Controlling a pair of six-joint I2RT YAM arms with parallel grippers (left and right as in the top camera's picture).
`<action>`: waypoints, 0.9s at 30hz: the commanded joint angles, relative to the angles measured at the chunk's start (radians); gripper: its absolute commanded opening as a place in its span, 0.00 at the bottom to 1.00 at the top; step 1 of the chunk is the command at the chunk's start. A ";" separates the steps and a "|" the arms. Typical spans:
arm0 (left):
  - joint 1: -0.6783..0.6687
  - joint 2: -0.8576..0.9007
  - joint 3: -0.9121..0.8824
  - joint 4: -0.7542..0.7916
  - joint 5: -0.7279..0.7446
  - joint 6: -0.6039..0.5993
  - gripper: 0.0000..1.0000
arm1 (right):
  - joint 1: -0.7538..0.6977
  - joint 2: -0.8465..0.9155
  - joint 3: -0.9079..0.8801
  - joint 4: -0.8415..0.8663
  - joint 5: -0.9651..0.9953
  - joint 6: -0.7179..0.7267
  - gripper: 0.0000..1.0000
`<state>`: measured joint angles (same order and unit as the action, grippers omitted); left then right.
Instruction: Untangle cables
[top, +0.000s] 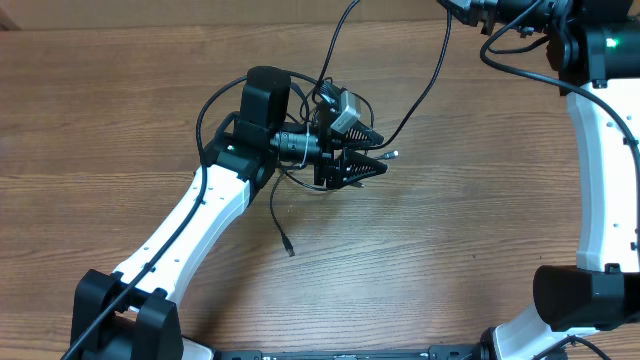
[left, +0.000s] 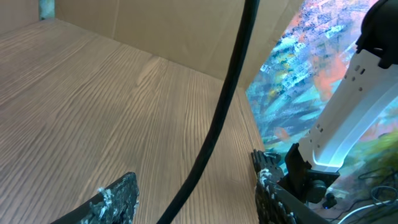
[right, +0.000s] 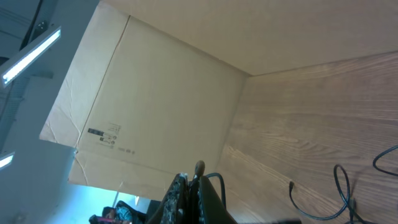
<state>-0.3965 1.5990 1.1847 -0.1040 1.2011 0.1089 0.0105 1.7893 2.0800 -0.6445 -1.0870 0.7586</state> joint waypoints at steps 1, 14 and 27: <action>0.005 -0.024 0.004 0.000 -0.014 0.026 0.60 | 0.023 -0.001 0.015 0.002 -0.034 -0.008 0.04; 0.006 -0.024 0.003 -0.142 -0.296 -0.056 0.04 | 0.097 -0.001 0.015 0.009 -0.030 -0.064 0.04; 0.042 -0.025 0.004 -0.230 -0.224 -0.058 0.04 | -0.080 0.003 0.014 -0.499 0.362 -0.475 0.04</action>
<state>-0.3664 1.5986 1.1843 -0.3347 0.9360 0.0631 -0.0582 1.7897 2.0804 -1.0863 -0.8970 0.4641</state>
